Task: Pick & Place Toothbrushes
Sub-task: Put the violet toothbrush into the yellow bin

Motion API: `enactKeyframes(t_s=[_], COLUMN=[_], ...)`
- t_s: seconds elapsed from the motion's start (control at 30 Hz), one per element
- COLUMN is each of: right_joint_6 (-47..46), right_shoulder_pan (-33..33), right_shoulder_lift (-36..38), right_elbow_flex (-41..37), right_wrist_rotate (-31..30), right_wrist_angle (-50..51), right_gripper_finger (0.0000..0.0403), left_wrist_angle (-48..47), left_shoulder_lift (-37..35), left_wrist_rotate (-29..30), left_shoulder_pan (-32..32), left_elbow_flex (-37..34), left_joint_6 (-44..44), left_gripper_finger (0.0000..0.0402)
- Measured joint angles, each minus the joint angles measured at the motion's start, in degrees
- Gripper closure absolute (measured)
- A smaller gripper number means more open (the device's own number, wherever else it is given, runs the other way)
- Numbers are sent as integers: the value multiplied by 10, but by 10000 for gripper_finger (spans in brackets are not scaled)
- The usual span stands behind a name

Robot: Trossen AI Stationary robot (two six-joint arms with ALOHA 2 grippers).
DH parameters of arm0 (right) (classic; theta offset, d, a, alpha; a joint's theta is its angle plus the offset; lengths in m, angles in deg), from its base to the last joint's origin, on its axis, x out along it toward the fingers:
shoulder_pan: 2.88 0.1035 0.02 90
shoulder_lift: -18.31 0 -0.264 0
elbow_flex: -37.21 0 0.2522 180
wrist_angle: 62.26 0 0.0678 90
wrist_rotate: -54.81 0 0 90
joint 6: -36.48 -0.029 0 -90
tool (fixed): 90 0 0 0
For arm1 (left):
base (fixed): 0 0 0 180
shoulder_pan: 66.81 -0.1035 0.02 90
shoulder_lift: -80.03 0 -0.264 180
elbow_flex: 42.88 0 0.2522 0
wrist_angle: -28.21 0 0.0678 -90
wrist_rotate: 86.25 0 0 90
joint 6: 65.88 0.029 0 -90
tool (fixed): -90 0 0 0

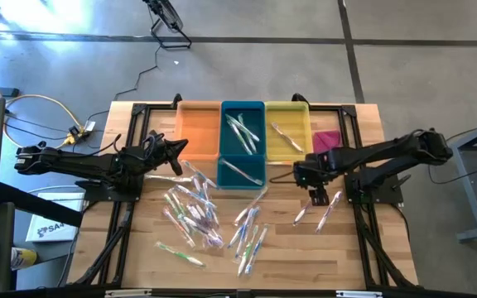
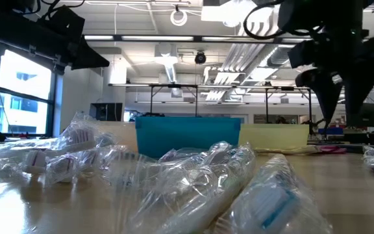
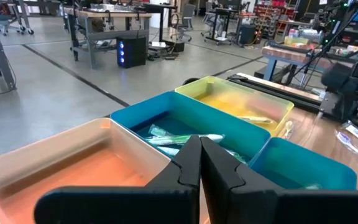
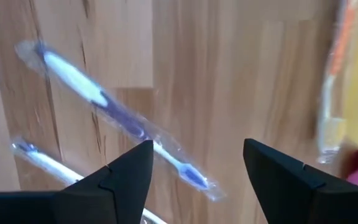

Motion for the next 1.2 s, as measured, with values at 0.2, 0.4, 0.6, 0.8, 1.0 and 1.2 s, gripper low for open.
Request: enactKeyframes(t_s=[0.2,0.4,0.6,0.8,1.0,1.2], right_joint_6=[-2,-70,-89,-146,-145,-144], right_shoulder_pan=[29,57,92,97,111,125], right_shoulder_lift=[0,0,-15,-64,-124,-158], right_elbow_flex=[-28,-57,-59,-60,-60,-56], right_wrist_rotate=[-6,13,16,37,40,27], right_wrist_angle=[-43,-88,-110,-115,-148,-149], right_gripper_finger=[159,159,159,159,159,159], left_wrist_angle=[0,-6,-8,-8,-11,-11], left_shoulder_lift=[0,0,0,0,0,0], left_wrist_rotate=[0,0,1,1,2,2], left_shoulder_pan=[0,0,0,0,0,0], left_elbow_flex=[0,0,0,0,0,0], left_joint_6=[0,0,0,0,0,0], left_gripper_finger=[401,401,401,401,401,401])
